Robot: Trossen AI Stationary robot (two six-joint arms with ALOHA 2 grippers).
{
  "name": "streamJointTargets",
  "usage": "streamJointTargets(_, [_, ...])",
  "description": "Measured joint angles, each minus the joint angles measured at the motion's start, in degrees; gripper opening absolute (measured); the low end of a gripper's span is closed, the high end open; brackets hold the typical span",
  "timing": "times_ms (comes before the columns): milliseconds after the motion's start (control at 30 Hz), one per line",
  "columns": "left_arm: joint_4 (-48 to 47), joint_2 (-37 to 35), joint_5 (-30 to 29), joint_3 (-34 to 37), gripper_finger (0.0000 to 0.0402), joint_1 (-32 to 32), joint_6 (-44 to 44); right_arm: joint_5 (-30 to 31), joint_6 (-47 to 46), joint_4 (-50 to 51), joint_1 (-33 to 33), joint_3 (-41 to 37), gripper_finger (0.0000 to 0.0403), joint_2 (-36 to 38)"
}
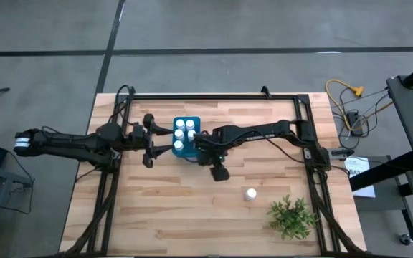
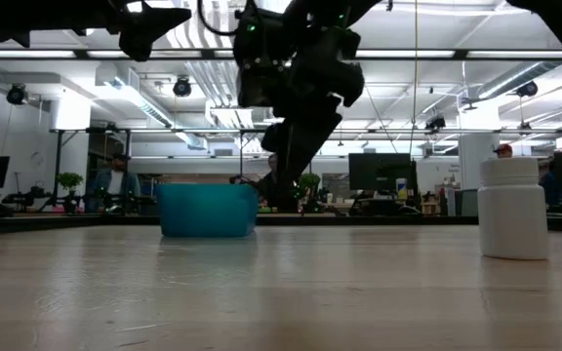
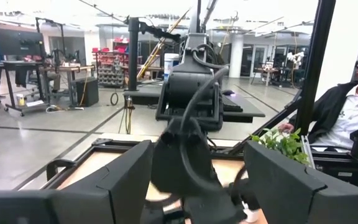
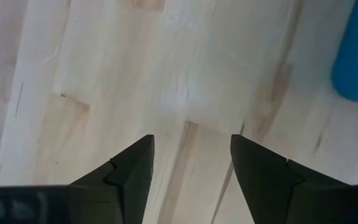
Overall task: Pick and place pill bottles into a basket
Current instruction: Put the white medicine bottle into the blue bin
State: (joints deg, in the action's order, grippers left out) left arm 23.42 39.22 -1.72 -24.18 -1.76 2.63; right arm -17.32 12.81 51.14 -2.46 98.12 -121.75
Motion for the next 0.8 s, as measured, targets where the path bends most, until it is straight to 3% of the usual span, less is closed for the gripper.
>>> streamJointTargets(500, [0.0,-0.3,0.1,0.2,0.0238,0.0,0.0,3.8,-4.9,-13.5,3.2,-22.2,0.0201,22.3])
streamJointTargets(800, [0.0,-0.3,0.0,0.2,0.0238,0.0,0.0,4.1,-4.1,-15.1,9.3,-31.6,0.0201,29.2])
